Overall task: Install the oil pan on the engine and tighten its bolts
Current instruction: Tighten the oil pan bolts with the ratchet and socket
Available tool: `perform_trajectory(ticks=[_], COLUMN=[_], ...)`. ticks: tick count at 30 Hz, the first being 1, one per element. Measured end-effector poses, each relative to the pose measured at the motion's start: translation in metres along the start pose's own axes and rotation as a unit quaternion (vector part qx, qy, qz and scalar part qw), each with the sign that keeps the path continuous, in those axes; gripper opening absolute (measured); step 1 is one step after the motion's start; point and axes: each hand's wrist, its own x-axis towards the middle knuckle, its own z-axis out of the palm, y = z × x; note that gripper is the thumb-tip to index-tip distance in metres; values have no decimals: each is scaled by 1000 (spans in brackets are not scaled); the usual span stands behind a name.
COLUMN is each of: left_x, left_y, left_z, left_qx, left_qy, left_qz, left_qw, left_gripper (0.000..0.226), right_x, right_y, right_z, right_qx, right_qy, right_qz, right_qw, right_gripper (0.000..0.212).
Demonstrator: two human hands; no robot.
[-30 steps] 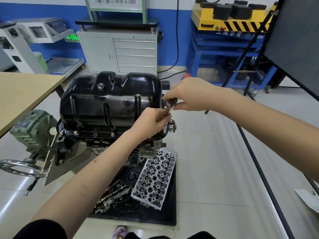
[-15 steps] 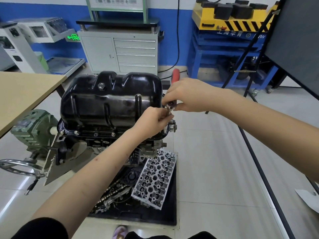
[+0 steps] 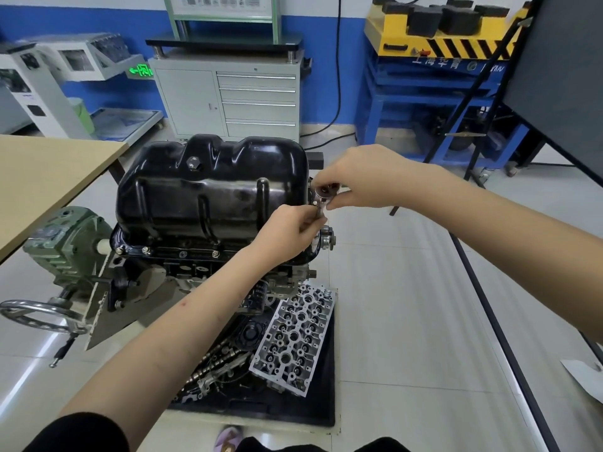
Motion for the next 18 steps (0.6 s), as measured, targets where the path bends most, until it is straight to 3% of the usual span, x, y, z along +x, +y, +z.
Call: perform_trajectory(ticks=[3,7,13,18], left_x=[0,3,-1,-2], left_y=[2,7,3,4], left_z=[3,5,1,2], left_qx=[-13,-5,-5,-44], left_qy=[9,33,-2,-1], left_qz=[-23,-42,-24,-32], left_qw=[1000,999,1000,999], left_gripper=[25,31,31,24], right_x=[1,3,1,2], right_y=[-7,-17,-6,-18], right_z=[3,8,-1,5], right_qx=[-64,-8,-19,-44], right_qy=[8,6,-6,10], right_qz=[45,104,-37,54], right_qw=[997,994,999,997], right_gripper=[41,44,25,45])
